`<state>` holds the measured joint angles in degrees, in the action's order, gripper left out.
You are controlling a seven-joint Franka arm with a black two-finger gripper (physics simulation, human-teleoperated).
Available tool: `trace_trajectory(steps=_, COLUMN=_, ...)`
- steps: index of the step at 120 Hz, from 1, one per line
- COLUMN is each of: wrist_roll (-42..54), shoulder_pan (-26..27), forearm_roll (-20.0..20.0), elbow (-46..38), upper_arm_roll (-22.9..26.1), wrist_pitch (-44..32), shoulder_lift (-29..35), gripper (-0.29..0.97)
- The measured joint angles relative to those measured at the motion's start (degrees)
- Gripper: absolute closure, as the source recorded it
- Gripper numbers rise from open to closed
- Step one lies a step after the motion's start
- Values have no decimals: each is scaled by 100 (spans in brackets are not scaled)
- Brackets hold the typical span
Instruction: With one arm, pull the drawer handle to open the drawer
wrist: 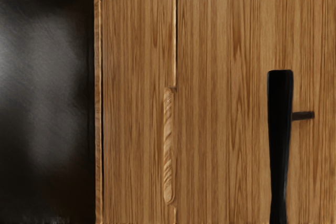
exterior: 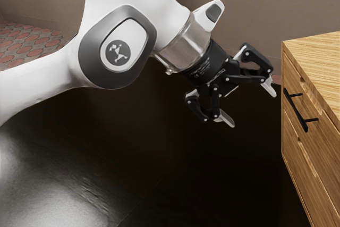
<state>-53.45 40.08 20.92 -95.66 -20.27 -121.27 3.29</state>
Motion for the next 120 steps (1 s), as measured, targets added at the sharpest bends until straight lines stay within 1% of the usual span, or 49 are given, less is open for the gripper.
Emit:
trace_trajectory(steps=22, wrist_roll=-400, shoulder_pan=178, forearm_roll=37, elbow=-180, upper_arm_roll=-3, wrist_pitch=-480, shoulder_lift=-19, gripper=0)
trace_trajectory(steps=62, wrist_roll=-876, shoulder_pan=228, forearm_roll=67, elbow=-422, upper_arm_roll=10, wrist_pitch=-990, shoulder_lift=-109, gripper=0)
trace_trajectory(steps=90, wrist_roll=-1081, shoulder_pan=258, forearm_roll=91, elbow=-412, upper_arm_roll=21, wrist_pitch=-1171, shoulder_lift=-293, gripper=0)
trace_trajectory(steps=120, wrist_roll=-1222, shoulder_pan=303, forearm_roll=59, elbow=-493, upper_arm_roll=18, wrist_pitch=-1227, shoulder_lift=-221, gripper=0)
